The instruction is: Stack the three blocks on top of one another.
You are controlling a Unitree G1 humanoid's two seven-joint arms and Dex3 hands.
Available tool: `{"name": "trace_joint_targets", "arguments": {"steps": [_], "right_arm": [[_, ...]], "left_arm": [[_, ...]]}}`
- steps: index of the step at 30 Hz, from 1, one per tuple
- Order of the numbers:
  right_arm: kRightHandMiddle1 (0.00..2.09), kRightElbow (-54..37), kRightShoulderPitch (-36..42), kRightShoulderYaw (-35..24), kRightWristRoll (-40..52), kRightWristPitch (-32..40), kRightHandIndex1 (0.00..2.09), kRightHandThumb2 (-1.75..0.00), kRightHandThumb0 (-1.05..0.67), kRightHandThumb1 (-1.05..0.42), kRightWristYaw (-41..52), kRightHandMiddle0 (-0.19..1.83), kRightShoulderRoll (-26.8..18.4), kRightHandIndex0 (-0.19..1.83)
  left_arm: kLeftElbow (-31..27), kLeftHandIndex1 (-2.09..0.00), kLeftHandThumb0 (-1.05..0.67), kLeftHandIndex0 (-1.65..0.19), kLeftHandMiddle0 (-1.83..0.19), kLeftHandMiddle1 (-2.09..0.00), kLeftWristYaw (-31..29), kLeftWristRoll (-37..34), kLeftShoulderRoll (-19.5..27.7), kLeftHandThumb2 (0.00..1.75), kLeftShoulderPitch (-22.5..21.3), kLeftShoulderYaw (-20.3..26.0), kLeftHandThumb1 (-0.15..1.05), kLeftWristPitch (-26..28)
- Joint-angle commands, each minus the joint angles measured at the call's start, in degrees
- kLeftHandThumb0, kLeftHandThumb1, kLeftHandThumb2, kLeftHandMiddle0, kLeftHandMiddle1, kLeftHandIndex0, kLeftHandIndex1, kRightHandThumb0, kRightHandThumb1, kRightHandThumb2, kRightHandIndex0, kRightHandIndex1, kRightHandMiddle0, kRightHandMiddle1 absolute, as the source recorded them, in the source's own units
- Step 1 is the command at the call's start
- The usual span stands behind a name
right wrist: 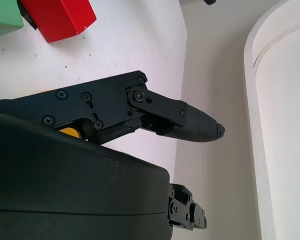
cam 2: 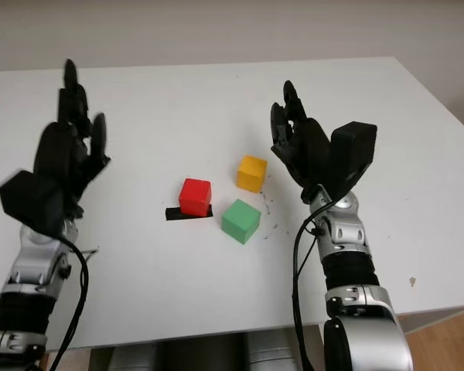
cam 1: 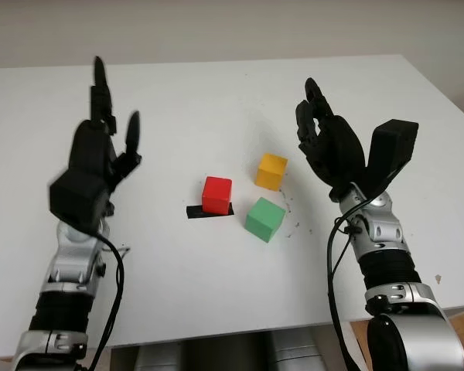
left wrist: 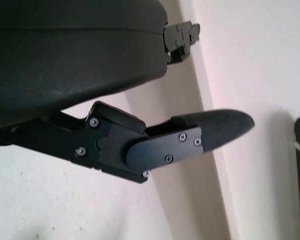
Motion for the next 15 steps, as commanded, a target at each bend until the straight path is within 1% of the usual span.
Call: {"name": "trace_joint_targets", "arguments": {"steps": [1,4,8,12,14,15], "right_arm": [[0.00,-1.4,-0.8,-0.5,0.1,-0.6,0.00,-0.70,-0.56,-1.05,0.2,-0.19,-1.1,-0.19],[0.00,-1.9,-0.8,-0.5,0.0,-0.2,0.00,-0.68,-0.58,-1.05,0.1,-0.19,-1.5,-0.19],[0.00,-2.4,-1.3,-0.4,-0.4,1.1,0.00,-0.63,-0.59,-1.05,-0.1,-0.19,-2.3,-0.19],[0.00,-3.5,-2.0,0.4,-1.8,2.7,0.00,-0.55,-0.57,-1.05,0.0,-0.19,-3.6,-0.19],[0.00,-3.5,-2.4,1.0,-2.6,2.1,0.00,-0.53,-0.56,-1.05,0.5,-0.19,-4.4,-0.19],[0.00,-3.4,-2.8,1.2,-3.0,1.6,0.00,-0.48,-0.55,-1.05,0.5,-0.19,-4.7,-0.19]], "left_arm": [[2.2,0.00,-0.81,0.19,0.19,0.00,-1.6,-1.9,0.3,0.73,-1.6,1.8,1.05,1.1],[5.4,0.00,-0.79,0.19,0.19,0.00,-2.9,-2.9,0.5,0.74,-2.8,3.0,1.05,2.6],[10.9,0.00,-0.76,0.19,0.19,0.00,-4.4,-3.5,0.5,0.72,-4.3,4.3,1.05,1.9],[12.5,0.00,-0.76,0.19,0.19,0.00,-4.0,-3.4,0.1,0.67,-4.8,4.8,1.05,2.0],[12.8,0.00,-0.75,0.19,0.19,0.00,-4.1,-3.4,0.1,0.66,-4.9,5.0,1.05,2.1],[12.9,0.00,-0.75,0.19,0.19,0.00,-4.2,-3.3,0.1,0.66,-5.0,5.0,1.05,2.1]]}}
